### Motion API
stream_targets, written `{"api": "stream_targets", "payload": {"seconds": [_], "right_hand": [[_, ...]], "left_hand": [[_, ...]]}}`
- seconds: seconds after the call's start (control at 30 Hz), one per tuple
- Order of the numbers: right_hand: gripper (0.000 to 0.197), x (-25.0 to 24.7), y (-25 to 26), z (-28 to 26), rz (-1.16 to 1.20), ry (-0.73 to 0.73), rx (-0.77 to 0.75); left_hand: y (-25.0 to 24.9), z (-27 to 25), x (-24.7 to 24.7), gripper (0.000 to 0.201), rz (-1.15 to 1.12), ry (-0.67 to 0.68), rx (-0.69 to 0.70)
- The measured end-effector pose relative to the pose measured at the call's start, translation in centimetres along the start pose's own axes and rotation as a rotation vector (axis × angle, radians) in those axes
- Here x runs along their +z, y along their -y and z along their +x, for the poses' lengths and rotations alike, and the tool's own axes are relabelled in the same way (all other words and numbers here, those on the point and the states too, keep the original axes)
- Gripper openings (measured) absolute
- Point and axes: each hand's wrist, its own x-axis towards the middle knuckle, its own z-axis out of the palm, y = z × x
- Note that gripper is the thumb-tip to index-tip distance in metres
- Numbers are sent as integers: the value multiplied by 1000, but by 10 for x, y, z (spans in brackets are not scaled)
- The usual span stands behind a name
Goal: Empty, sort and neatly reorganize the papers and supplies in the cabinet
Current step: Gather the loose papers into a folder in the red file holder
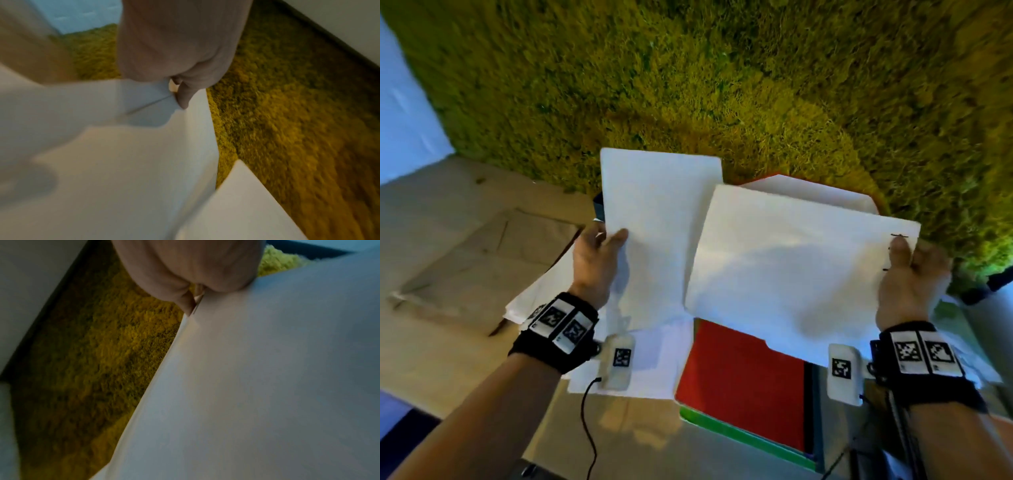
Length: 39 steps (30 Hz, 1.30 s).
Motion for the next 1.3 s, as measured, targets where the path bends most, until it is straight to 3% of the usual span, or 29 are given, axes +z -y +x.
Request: {"api": "stream_targets", "payload": {"seconds": [0.07,0.17,0.27,0.37,0.47,0.57,0.6,0.67,0.73,0.83,0.9,0.97,1.17,1.3], "right_hand": [[19,8,-3,-8,158,-4,178],[16,26,-17,-31,331,129,494],[9,46,-34,-55,417,255,628],[9,54,-44,-71,470,370,677],[20,44,-45,-62,431,349,506],[47,17,-21,-41,358,248,257],[49,7,-10,-34,366,204,206],[42,-13,9,-20,337,103,69],[24,-30,18,-11,225,38,-86],[12,-54,16,-5,125,-12,-167],[12,-70,10,-3,98,-33,-194],[12,-83,1,-4,111,-55,-186],[21,-111,-15,-1,38,-147,-189],[13,-119,-14,4,22,-201,-207]], "left_hand": [[-5,-10,7,25,-148,34,-99],[-9,-27,25,15,-280,197,-209],[-14,-41,49,33,-511,303,-296],[-15,-55,72,37,-465,424,-290],[-9,-62,77,35,-288,627,-271],[10,-55,76,22,116,839,-322],[21,-52,77,18,246,846,-349],[53,-44,87,45,469,799,-324],[80,-43,102,59,657,752,-285],[97,-52,123,36,864,684,-274],[109,-57,138,73,972,669,-334],[114,-61,150,99,980,624,-382],[114,-77,187,48,685,577,-534],[106,-82,196,44,582,568,-549]]}}
